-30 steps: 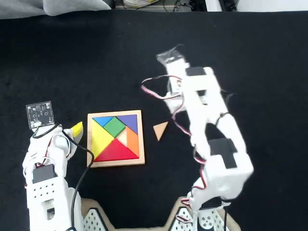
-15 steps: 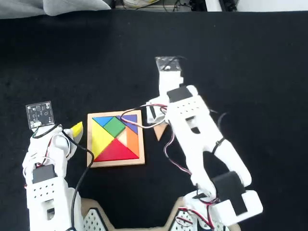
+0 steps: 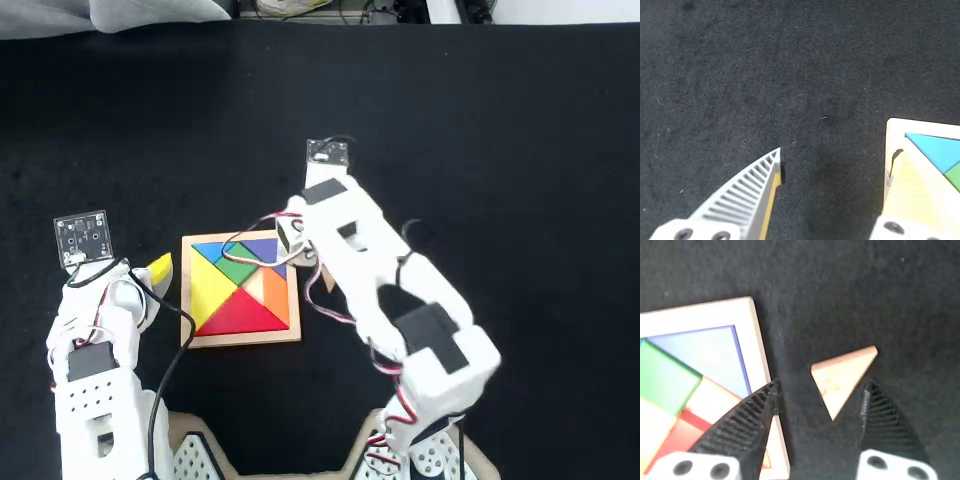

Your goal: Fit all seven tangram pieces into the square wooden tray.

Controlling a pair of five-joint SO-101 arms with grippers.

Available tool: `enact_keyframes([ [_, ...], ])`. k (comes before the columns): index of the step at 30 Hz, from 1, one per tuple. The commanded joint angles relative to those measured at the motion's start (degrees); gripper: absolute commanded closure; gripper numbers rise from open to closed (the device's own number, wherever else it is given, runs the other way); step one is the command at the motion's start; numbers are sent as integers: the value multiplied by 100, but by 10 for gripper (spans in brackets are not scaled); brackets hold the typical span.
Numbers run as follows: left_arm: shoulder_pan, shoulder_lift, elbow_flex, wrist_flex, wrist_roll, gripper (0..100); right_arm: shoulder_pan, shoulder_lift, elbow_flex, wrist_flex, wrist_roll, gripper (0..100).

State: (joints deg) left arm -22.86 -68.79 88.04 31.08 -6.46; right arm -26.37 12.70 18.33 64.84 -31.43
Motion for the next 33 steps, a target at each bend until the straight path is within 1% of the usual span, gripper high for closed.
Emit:
enact_keyframes([
  [1,57,-53,-48,-123,-35,658,114,198,-541,-26,-79,740],
  [4,57,-53,-48,-123,-35,658,114,365,-585,9,-79,740],
  [7,57,-53,-48,-123,-35,658,132,365,-620,255,-79,740],
  [11,48,-53,-48,-123,-35,658,422,374,-769,484,-79,752],
  [16,57,-53,-48,-123,-44,658,677,409,-919,484,-26,890],
  [18,57,-53,-48,-123,-44,658,677,409,-919,360,-26,914],
  [26,57,-53,-48,-123,-44,658,624,374,-901,422,-26,831],
  [30,57,-53,-48,-123,-44,658,273,365,-927,703,-18,825],
  [33,57,-53,-48,-123,-44,658,79,400,-927,712,26,824],
])
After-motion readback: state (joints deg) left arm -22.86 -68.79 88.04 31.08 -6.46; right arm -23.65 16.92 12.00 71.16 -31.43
